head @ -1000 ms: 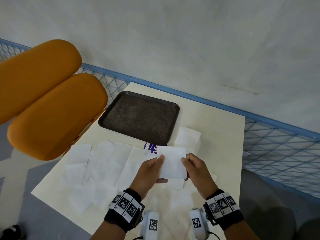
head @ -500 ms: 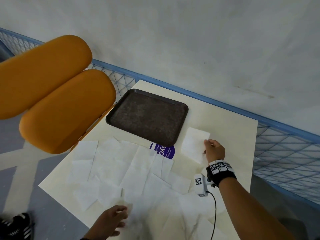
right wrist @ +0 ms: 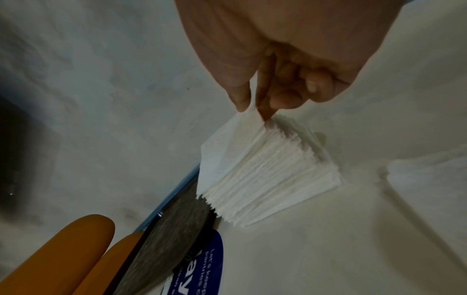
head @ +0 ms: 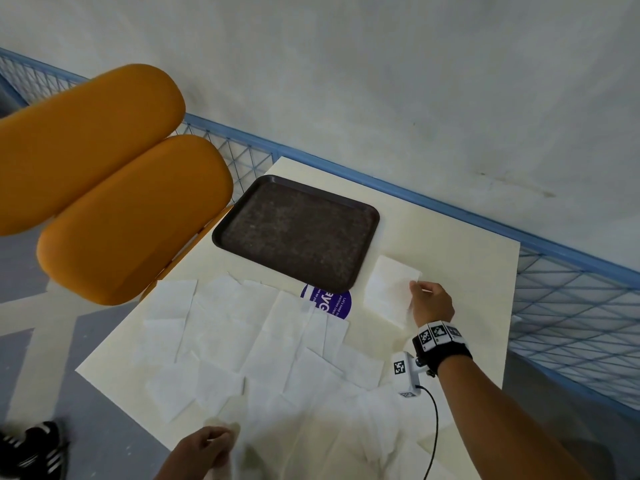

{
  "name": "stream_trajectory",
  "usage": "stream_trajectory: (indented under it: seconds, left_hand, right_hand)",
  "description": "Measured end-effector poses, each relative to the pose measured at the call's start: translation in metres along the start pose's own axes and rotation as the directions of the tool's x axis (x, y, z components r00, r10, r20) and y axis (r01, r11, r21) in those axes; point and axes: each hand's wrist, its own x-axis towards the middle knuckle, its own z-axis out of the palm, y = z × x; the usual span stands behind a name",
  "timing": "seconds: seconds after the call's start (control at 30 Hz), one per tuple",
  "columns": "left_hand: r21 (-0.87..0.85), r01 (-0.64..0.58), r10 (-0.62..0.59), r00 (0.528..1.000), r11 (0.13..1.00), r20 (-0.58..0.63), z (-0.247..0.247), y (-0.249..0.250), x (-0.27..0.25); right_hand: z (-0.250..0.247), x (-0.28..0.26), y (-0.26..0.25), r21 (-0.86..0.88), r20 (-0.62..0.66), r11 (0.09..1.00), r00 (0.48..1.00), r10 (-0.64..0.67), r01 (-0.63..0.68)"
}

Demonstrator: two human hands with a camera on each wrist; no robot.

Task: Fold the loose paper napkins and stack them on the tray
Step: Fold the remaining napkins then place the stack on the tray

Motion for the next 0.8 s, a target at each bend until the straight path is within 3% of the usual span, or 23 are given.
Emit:
stream_trajectory:
  seconds: [0.13,0.27,0.4,0.57,0.63,0.73,0.8]
  left_hand:
    - [0.001,-0.009,0.009,1.0,1.0,0.016,0.001,0.004,-0.001]
    - [-0.076,0.031,-0.027,0.999,0.997,0.044,-0.001,0.003,-0.002]
    - [-0.1,0.088,-0.077,0.991,0.991,0.113,-0.003,0.012,-0.012]
    - [-0.129,0.139,-0.117,0.979,0.982,0.168,-0.008,0.018,-0.018]
    - [-0.115,0.134,-0.111,0.975,0.984,0.191,-0.012,0.02,-0.019]
    - [-0.099,0.128,-0.104,0.97,0.987,0.221,-0.022,0.024,-0.02]
    - [-0.133,0.114,-0.081,0.97,0.985,0.229,-0.031,0.025,-0.02]
  right_hand:
    - [-0.002,-0.016,0.005,0.003,-0.06,1.0,0.998,0.027,-0.027]
    - [-0.003,-0.044,0.024,-0.017,-0.021,1.0,1.0,-0.01,0.01]
    - [0.005,-0.092,0.048,-0.079,0.13,0.993,0.989,-0.075,0.086]
    - [0.036,-0.151,0.065,-0.228,0.363,0.954,0.927,-0.1,0.192]
    - [0.05,-0.163,0.064,-0.309,0.401,0.919,0.91,-0.106,0.244]
    - [0.065,-0.176,0.053,-0.487,0.425,0.791,0.892,-0.156,0.37]
    - [0.074,-0.182,0.046,-0.501,0.422,0.765,0.886,-0.192,0.405]
